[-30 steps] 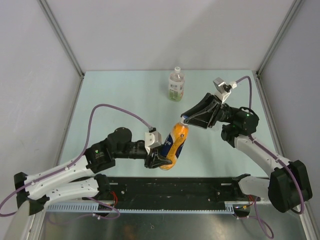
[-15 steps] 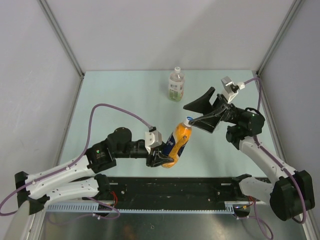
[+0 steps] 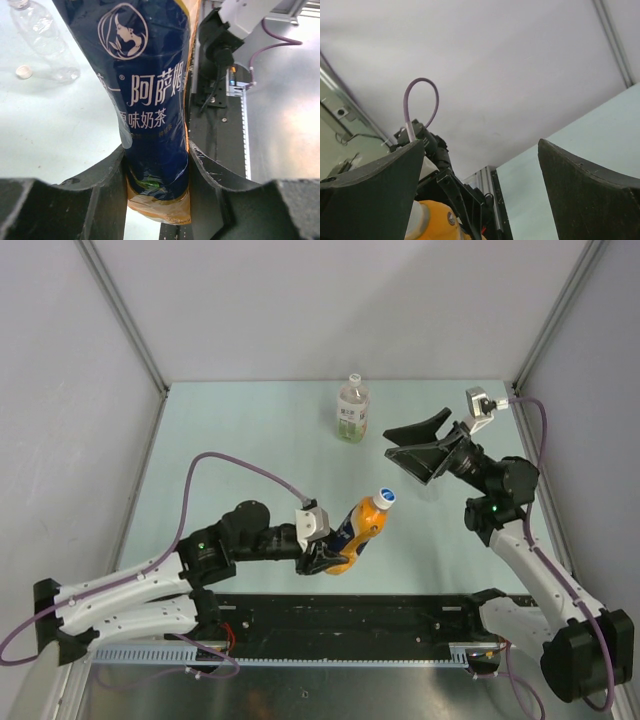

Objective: Unscrew the bottle caps

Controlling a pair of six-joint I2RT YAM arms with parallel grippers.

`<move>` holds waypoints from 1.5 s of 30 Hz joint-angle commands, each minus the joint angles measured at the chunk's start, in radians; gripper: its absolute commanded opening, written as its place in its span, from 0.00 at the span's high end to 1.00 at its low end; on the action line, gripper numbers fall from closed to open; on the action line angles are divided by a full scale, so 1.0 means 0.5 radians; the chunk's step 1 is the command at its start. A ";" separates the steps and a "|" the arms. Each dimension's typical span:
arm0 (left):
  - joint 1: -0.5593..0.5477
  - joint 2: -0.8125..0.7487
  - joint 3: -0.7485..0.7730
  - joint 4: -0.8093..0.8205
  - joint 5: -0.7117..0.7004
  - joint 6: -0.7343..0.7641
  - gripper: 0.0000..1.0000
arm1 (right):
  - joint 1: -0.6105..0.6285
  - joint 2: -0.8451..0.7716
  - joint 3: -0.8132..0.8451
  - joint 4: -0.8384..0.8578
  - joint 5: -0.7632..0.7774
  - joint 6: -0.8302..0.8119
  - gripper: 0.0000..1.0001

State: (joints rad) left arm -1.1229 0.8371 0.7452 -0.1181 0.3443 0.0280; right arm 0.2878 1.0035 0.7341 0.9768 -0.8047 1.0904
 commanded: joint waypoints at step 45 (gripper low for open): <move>-0.378 0.924 0.465 -0.337 -2.937 -0.336 1.00 | 0.884 0.246 0.774 -1.983 1.804 -0.888 0.18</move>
State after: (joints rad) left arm -1.3006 1.2949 0.9268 -0.3035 -1.0386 -0.1154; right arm 0.7238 1.1076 1.0760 -0.0692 0.0822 0.6361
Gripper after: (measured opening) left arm 0.465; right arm 0.853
